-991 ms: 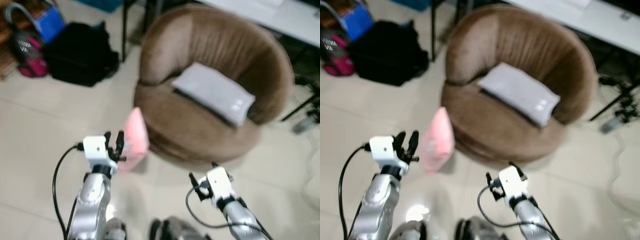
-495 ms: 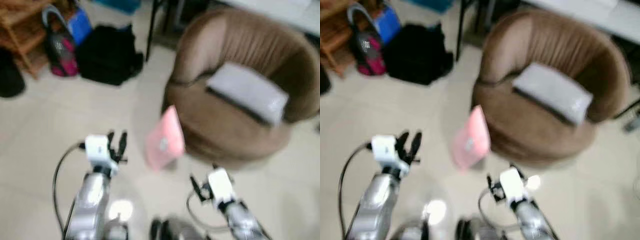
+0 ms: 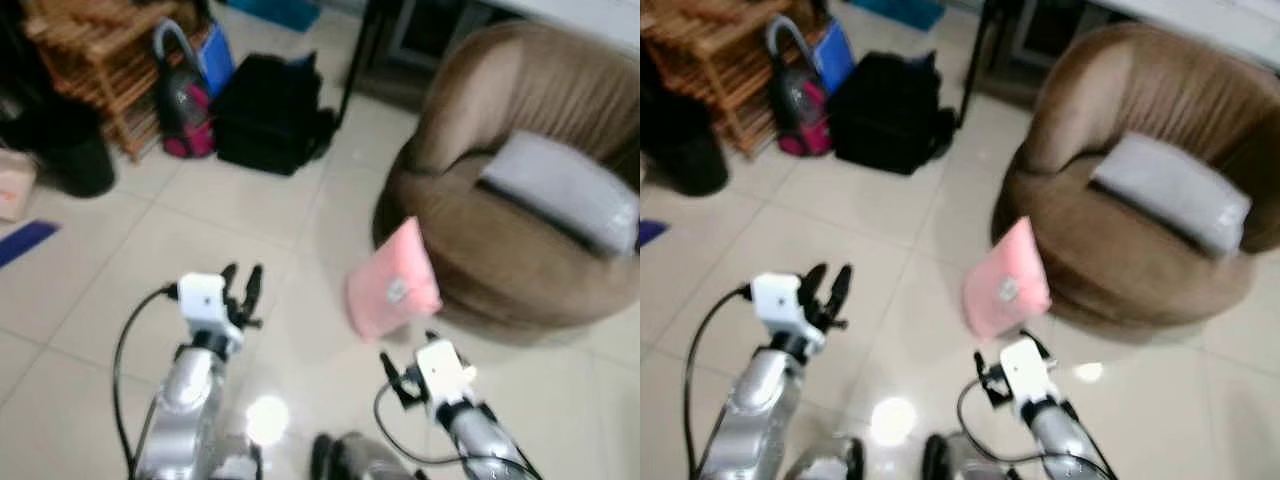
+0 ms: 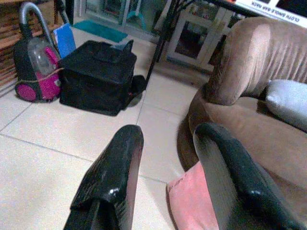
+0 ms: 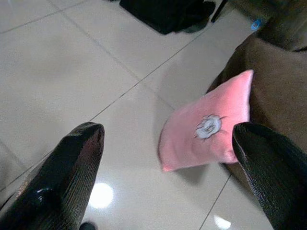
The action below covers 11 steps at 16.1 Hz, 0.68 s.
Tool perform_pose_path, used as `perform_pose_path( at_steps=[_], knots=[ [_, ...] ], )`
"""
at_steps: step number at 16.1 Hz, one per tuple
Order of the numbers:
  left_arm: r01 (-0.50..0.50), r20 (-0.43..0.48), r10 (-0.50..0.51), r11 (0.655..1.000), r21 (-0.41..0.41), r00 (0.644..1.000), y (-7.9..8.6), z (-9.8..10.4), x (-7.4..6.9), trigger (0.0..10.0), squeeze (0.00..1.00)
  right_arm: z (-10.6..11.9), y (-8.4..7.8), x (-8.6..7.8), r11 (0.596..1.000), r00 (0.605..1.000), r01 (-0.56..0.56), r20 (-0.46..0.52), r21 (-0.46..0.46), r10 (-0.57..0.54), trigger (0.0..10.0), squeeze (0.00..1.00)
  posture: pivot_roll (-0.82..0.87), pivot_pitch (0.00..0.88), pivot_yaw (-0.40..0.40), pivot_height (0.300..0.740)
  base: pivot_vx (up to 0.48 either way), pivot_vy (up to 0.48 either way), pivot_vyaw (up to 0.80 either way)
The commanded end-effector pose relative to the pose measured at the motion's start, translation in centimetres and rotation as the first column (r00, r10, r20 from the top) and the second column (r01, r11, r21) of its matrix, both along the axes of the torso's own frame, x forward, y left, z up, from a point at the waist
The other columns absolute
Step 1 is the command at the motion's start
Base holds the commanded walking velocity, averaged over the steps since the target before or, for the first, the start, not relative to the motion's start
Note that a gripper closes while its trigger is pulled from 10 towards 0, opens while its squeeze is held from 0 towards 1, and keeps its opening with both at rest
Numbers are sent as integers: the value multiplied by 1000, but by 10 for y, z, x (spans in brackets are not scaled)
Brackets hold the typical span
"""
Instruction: Move the pillow to the sofa from floor
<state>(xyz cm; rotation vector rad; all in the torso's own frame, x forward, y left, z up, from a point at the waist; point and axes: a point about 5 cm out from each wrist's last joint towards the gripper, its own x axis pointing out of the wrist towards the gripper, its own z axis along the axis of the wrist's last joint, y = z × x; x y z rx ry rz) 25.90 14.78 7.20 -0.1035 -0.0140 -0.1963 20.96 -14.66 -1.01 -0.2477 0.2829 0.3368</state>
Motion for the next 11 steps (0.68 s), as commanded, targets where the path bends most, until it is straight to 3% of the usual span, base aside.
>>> perform_pose_path(
  at_steps=[1,5,11],
  knots=[
    [6,-29,-6,1000,3,1000,-4,-4,-2,10000,0,-4,-9,-5,1000,999,26,-24,-14,-27,10000,0,54,185,-159,740,0,0,0],
    [16,1,-17,998,65,1000,1,-2,1,10000,0,-5,-8,-6,1000,999,18,-27,-14,-19,10000,0,61,185,-157,740,0,0,0],
    [2,-15,-1,1000,26,1000,2,-3,0,10000,0,-4,-5,-6,1000,1000,10,-29,-14,-10,10000,0,59,192,-154,740,61,44,0]
  ],
)
